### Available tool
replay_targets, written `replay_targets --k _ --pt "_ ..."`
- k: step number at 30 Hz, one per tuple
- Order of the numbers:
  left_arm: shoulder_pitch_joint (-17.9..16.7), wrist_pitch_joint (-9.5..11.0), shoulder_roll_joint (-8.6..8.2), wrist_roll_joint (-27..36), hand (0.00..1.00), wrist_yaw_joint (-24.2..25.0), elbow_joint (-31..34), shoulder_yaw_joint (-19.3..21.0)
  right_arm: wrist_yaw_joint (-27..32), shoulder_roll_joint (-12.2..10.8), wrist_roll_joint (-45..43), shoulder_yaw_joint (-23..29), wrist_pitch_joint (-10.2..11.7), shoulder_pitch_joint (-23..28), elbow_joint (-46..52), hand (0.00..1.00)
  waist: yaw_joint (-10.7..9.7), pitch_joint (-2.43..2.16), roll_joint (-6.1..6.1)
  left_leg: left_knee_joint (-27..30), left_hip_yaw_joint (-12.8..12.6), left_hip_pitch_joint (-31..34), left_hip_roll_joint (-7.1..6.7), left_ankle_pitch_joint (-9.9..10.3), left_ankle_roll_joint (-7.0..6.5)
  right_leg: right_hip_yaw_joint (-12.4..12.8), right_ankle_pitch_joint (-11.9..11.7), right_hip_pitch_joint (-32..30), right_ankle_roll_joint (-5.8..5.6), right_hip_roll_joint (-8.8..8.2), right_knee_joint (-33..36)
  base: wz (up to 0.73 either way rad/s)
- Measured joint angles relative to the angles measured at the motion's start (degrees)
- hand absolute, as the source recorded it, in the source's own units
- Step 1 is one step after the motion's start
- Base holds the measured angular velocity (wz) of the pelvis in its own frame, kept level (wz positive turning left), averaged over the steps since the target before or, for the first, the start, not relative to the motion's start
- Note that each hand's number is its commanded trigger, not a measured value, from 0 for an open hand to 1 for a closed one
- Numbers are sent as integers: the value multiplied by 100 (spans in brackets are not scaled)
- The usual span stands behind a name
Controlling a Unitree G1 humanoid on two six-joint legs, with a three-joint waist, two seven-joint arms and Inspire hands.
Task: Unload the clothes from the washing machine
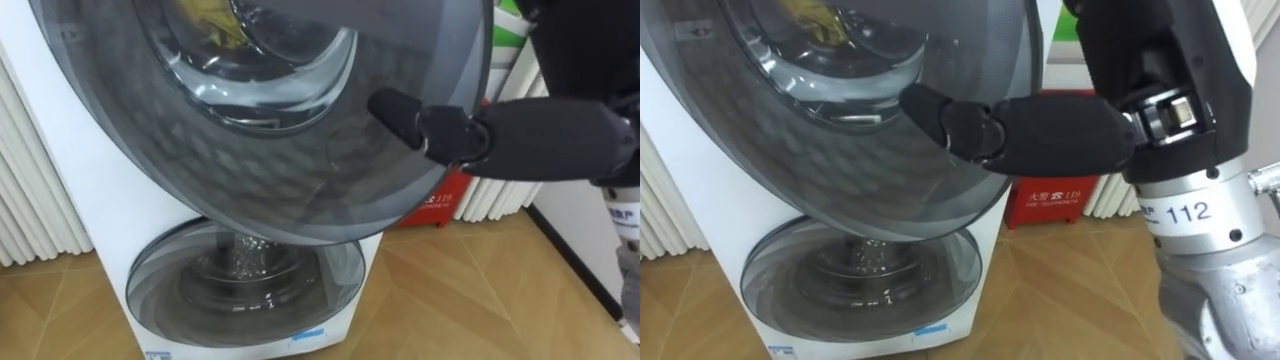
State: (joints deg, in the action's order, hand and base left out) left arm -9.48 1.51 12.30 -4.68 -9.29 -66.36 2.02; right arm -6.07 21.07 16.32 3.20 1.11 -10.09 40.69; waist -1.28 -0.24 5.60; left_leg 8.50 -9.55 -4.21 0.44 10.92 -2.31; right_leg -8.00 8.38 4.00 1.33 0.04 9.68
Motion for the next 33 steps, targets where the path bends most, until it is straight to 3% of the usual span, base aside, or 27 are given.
replay_targets --k 6,11,14,17,19,23,27,33 --pt "201 -36 -3 8 0 -5 21 -143 -125 -105 197 -296 107 -11 12 0 38 -35 -61 13 14 -1 4 -1 1 -26 0 8 0 0 2 0" --pt "373 -25 23 8 0 -17 15 -285 -117 -327 245 -579 193 -11 4 0 159 -35 -72 -6 11 3 18 -5 10 -146 1 5 0 0 2 -4" --pt "326 -26 34 4 0 -24 25 -363 -168 -477 423 -680 268 -11 -94 0 216 -31 -43 1 1 -1 26 -15 28 -158 0 9 0 7 3 -4" --pt "289 -29 111 5 0 -22 22 -535 -168 -634 779 -753 406 -10 -216 0 301 0 20 28 11 7 34 -29 50 -162 4 18 6 13 0 1" --pt "288 -32 169 7 0 -14 10 -583 -169 -783 859 -842 532 -11 -286 0 318 5 95 98 39 67 6 -31 56 -155 51 11 102 5 -15 7" --pt "290 -40 172 0 0 21 -5 -703 -172 -973 1038 -1039 659 -11 -402 0 451 5 101 114 61 76 -1 -41 76 -167 61 12 146 -15 -14 2" --pt "287 -160 181 0 0 88 -8 -762 -257 -1085 1192 -1373 971 -12 -384 0 549 4 95 160 228 161 -8 -64 113 -362 91 15 193 -31 -18 20" --pt "279 -201 188 2 0 111 -7 -794 -621 -1198 1434 -2015 1027 -248 -599 0 665 14 72 248 560 275 -34 -91 163 -656 174 62 235 -46 -18 29"
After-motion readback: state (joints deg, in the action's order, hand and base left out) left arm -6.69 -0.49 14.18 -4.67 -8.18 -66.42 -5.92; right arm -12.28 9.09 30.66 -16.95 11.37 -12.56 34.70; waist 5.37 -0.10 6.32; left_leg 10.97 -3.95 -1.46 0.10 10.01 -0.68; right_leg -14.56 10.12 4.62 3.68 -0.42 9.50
